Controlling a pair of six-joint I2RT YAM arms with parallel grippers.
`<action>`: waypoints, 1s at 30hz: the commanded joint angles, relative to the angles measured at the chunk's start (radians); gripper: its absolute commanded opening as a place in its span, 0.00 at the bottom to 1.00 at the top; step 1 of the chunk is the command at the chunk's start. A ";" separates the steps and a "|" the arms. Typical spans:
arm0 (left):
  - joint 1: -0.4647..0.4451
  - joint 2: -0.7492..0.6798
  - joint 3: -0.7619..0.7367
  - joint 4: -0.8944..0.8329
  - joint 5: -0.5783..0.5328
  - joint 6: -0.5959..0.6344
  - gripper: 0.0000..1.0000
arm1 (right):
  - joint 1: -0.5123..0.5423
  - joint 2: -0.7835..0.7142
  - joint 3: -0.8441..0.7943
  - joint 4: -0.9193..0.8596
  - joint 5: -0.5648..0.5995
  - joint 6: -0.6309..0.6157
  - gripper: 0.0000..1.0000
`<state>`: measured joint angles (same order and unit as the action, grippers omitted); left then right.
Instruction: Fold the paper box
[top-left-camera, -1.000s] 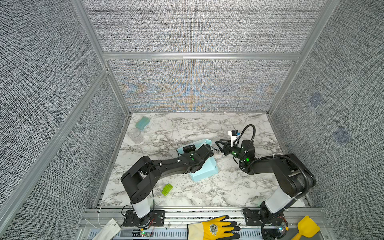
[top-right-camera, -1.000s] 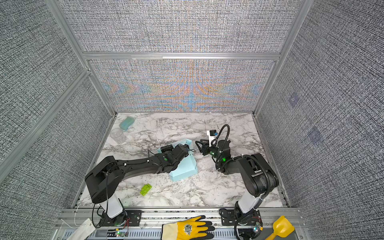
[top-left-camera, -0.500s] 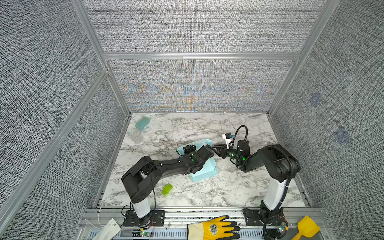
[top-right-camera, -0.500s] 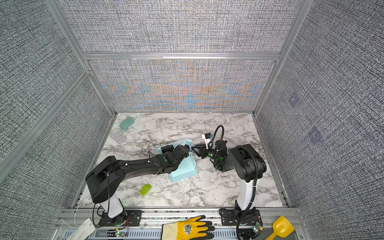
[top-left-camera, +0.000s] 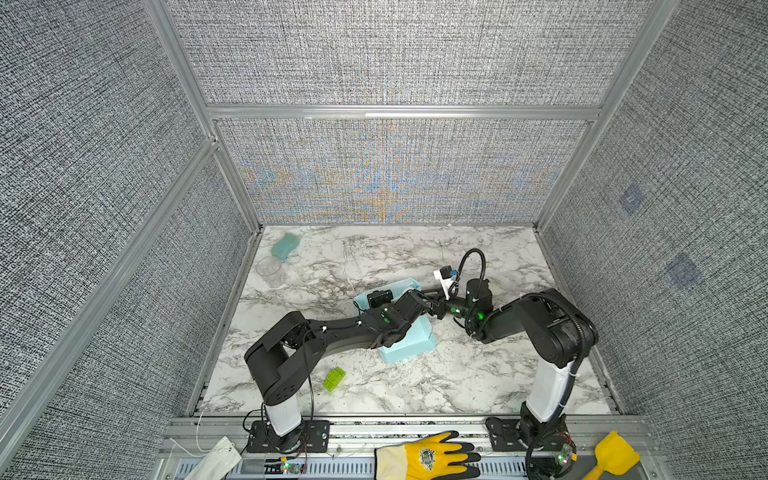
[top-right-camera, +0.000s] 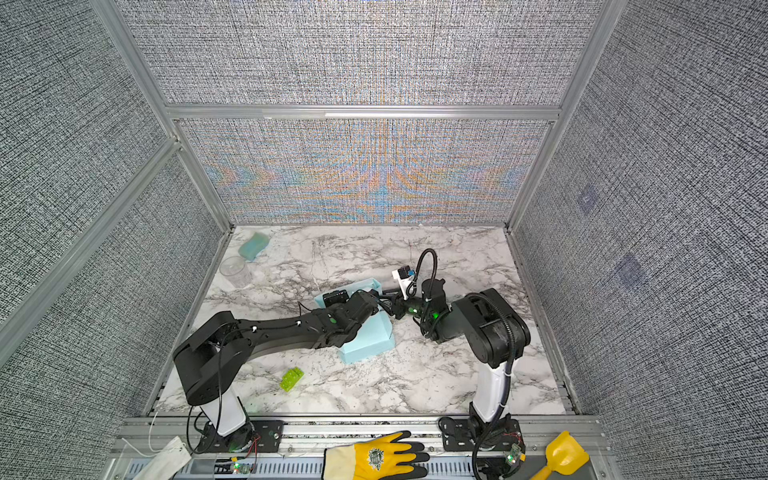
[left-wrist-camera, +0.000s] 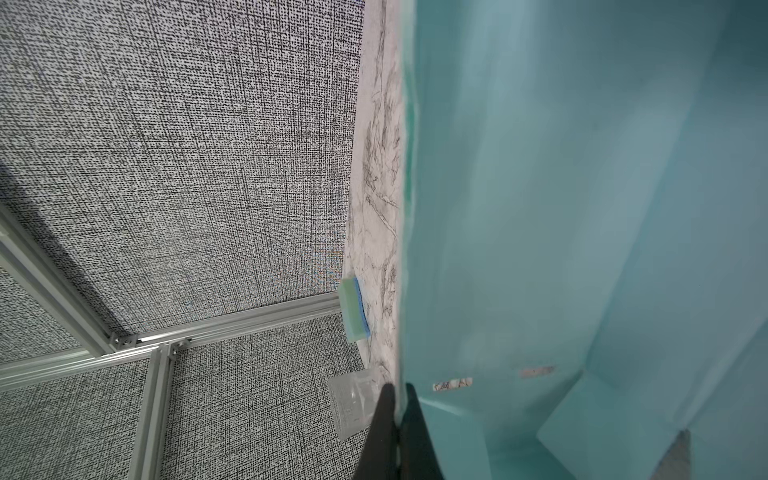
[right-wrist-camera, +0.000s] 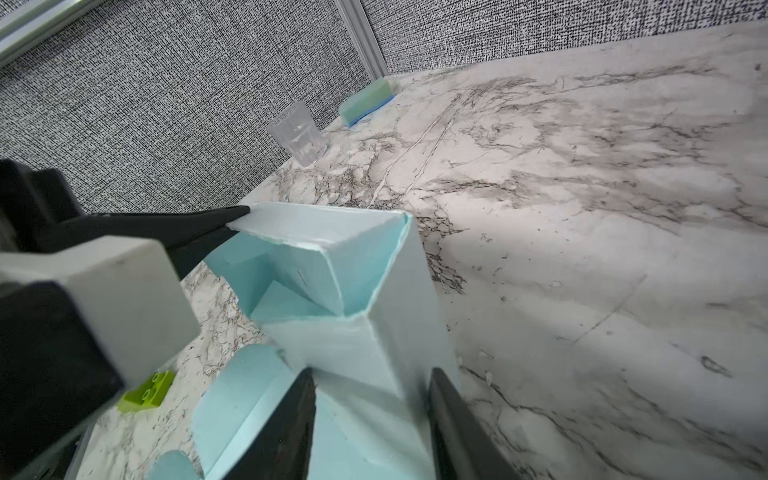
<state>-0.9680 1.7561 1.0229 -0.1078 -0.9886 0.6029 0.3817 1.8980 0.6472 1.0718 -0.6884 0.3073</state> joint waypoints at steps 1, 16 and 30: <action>-0.001 -0.009 0.009 0.010 0.004 -0.010 0.00 | 0.014 -0.009 0.004 -0.034 0.046 -0.052 0.45; -0.012 -0.010 0.024 -0.013 0.018 -0.031 0.00 | 0.058 -0.075 -0.008 -0.083 0.285 -0.162 0.44; -0.026 -0.007 0.025 -0.042 0.034 -0.050 0.00 | 0.081 -0.071 0.032 -0.086 0.349 -0.209 0.46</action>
<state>-0.9909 1.7515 1.0424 -0.1310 -0.9874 0.5644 0.4599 1.8267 0.6662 0.9733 -0.3614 0.1162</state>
